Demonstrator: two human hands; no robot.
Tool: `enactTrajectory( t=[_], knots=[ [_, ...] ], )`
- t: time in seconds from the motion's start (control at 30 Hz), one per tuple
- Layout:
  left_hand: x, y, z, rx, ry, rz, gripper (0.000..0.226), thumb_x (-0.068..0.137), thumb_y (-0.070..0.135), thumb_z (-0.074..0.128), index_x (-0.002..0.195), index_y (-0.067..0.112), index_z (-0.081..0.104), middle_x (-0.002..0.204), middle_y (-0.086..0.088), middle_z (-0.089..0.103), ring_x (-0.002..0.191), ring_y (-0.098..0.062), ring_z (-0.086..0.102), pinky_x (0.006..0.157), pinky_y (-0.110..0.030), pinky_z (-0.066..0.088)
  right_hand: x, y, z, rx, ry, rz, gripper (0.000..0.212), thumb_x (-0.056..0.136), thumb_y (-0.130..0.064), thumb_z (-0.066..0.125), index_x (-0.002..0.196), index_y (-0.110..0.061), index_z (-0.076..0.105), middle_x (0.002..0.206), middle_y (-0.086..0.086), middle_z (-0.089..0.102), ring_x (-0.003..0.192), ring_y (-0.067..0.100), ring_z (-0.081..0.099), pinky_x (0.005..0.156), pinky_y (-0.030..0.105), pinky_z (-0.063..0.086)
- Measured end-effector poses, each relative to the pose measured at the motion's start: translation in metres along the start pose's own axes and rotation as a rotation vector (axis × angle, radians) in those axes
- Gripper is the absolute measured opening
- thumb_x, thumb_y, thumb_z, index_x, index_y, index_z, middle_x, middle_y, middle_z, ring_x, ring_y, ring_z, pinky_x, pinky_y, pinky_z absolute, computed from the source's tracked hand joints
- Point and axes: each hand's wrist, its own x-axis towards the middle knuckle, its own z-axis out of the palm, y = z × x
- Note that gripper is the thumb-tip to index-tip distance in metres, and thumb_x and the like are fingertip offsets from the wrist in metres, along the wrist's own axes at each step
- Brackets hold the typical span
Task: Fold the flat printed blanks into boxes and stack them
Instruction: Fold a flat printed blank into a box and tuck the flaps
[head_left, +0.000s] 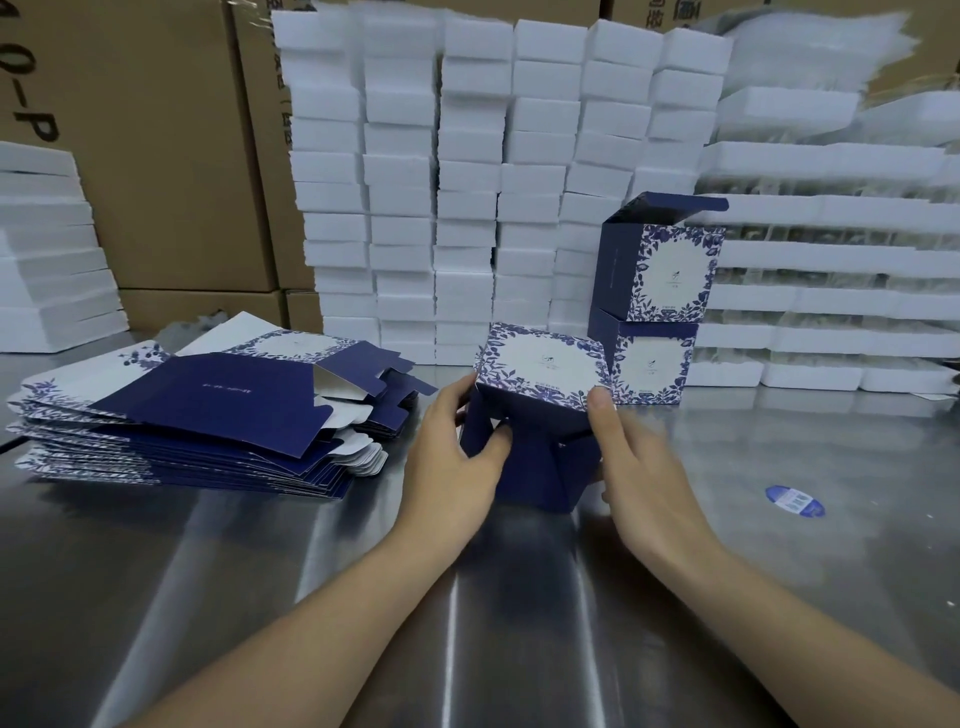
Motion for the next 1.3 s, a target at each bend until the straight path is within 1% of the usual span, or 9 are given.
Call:
enactTrajectory(
  t=[0.2,0.43,0.63,0.77,0.87,0.97,1.1,1.23,1.3],
  knots=[
    [0.002,-0.003,0.001,0.016,0.03,-0.021,0.042,0.095,0.022,0.076,0.129,0.042,0.062,0.12,0.026,0.069,0.109,0.013,0.061,0.089,-0.021,0.055,0.001,0.003,0.004,0.043,0.006,0.023,0.081,0.079,-0.096,0.028,0.086,-0.025,0.067,0.077,-0.021,0.069,0.072,0.006,0.063,0.08,0.045,0.056],
    [-0.002,-0.002,0.001,-0.038,0.039,-0.041,0.042,0.093,0.016,0.077,0.126,0.039,0.064,0.118,0.023,0.07,0.107,0.009,0.063,0.091,-0.027,0.058,-0.002,0.002,0.001,0.074,0.012,0.033,0.061,0.089,-0.087,0.037,0.08,-0.031,0.06,0.065,-0.028,0.062,0.065,0.001,0.058,0.072,0.032,0.045],
    [-0.002,0.002,0.0,-0.009,0.036,-0.049,0.063,0.087,0.001,0.07,0.125,0.05,0.058,0.12,0.028,0.07,0.117,0.008,0.062,0.095,-0.023,0.05,-0.003,0.004,0.005,0.094,-0.054,-0.039,0.053,0.099,-0.071,0.048,0.114,-0.026,0.071,0.105,-0.017,0.077,0.099,-0.001,0.068,0.094,0.035,0.052],
    [0.001,0.006,0.0,0.075,0.007,-0.04,0.083,0.08,-0.009,0.054,0.123,0.062,0.057,0.117,0.029,0.066,0.12,0.0,0.059,0.098,-0.025,0.048,-0.001,0.006,0.009,0.096,-0.103,-0.062,0.053,0.094,-0.053,0.063,0.143,-0.031,0.058,0.129,-0.021,0.071,0.117,-0.002,0.065,0.109,0.039,0.05],
    [0.002,0.008,0.001,0.031,-0.064,-0.046,0.077,0.09,-0.007,0.056,0.144,0.047,0.058,0.129,0.025,0.065,0.129,-0.004,0.057,0.109,-0.027,0.045,0.003,0.009,0.007,0.047,-0.072,-0.043,0.071,0.075,-0.054,0.061,0.143,-0.034,0.054,0.129,-0.022,0.069,0.116,-0.005,0.064,0.108,0.041,0.052],
    [0.001,0.01,0.002,-0.037,-0.123,-0.114,0.083,0.082,-0.02,0.046,0.143,0.034,0.06,0.134,0.015,0.07,0.125,-0.005,0.063,0.105,-0.027,0.044,0.01,0.016,0.005,-0.01,-0.036,-0.03,0.068,0.074,-0.033,0.066,0.141,-0.031,0.054,0.125,-0.022,0.07,0.112,-0.007,0.064,0.107,0.041,0.053],
    [0.0,0.009,0.003,-0.083,-0.1,-0.151,0.065,0.071,0.005,0.055,0.131,0.03,0.059,0.127,0.012,0.07,0.12,-0.001,0.063,0.101,-0.03,0.051,0.017,0.027,0.006,-0.081,-0.029,-0.025,0.072,0.082,-0.006,0.073,0.145,-0.028,0.046,0.124,-0.02,0.068,0.115,0.005,0.066,0.105,0.044,0.055],
    [0.0,0.01,0.004,-0.125,-0.091,-0.15,0.06,0.078,0.02,0.067,0.135,0.031,0.053,0.127,0.01,0.069,0.102,0.01,0.066,0.09,-0.025,0.049,0.019,0.031,0.011,-0.121,-0.02,-0.066,0.075,0.083,-0.007,0.077,0.139,-0.042,0.042,0.117,-0.034,0.061,0.108,-0.011,0.062,0.104,0.036,0.053],
    [0.0,0.01,0.003,-0.124,-0.11,-0.116,0.069,0.086,0.035,0.077,0.146,0.039,0.045,0.13,0.02,0.065,0.107,0.013,0.064,0.094,-0.025,0.052,0.019,0.03,0.012,-0.136,-0.006,-0.091,0.075,0.084,-0.009,0.079,0.141,-0.04,0.041,0.119,-0.031,0.062,0.107,-0.006,0.062,0.105,0.038,0.052]
  ],
)
